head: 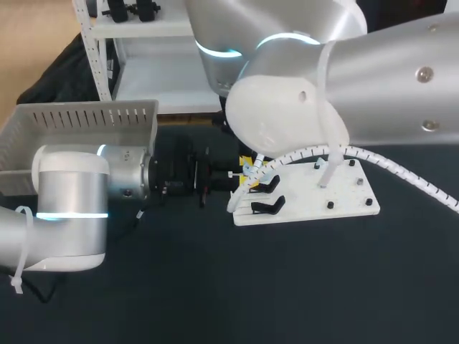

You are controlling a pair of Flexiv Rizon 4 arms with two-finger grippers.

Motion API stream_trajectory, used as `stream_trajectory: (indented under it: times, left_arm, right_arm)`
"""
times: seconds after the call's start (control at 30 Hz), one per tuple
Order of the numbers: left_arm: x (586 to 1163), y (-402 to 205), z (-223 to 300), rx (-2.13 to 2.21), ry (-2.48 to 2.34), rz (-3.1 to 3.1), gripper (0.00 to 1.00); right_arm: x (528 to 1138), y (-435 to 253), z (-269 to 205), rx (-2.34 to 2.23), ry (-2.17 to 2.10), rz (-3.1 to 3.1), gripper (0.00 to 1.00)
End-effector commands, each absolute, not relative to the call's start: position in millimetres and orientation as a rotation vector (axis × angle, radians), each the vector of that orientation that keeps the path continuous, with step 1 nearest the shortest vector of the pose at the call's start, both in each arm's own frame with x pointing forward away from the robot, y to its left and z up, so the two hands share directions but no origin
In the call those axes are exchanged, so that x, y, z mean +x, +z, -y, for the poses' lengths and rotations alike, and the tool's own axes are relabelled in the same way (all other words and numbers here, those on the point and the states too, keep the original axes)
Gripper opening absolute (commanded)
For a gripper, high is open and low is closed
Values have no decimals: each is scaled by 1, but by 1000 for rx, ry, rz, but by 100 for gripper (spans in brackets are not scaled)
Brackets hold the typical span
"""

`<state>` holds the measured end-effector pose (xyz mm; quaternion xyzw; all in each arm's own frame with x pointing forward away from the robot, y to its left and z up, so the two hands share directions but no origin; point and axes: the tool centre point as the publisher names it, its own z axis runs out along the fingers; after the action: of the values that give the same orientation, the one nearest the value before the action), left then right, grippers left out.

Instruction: Pick up each earbud case from the left stands, insert the matching earbuds, close the lid, and place the case in the box.

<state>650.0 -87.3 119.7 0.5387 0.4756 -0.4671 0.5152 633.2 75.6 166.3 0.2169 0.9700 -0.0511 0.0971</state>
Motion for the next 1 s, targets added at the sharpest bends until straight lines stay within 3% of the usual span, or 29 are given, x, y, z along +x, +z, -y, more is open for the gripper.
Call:
stream_trajectory:
  times: [0.03, 0.67, 0.7, 0.73, 0.8, 1.0]
  left_arm:
    - [649, 120, 88, 1292, -1117, -1146, 0]
    - [649, 120, 88, 1292, -1117, -1146, 0]
    - [649, 120, 88, 1292, -1117, -1146, 0]
    - [649, 120, 88, 1292, -1117, -1146, 0]
    - [649, 120, 88, 1292, -1117, -1146, 0]
    - [649, 120, 88, 1292, -1117, -1146, 0]
  right_arm:
    - [632, 165, -73, 644, -147, -2865, 0]
    - [635, 156, -73, 655, -161, -2884, 0]
    - [635, 156, -73, 656, -159, -2884, 4]
    - [635, 157, -73, 658, -157, -2885, 29]
    - [632, 161, -73, 664, -149, -2883, 41]
    - [620, 177, -61, 681, -49, -2866, 44]
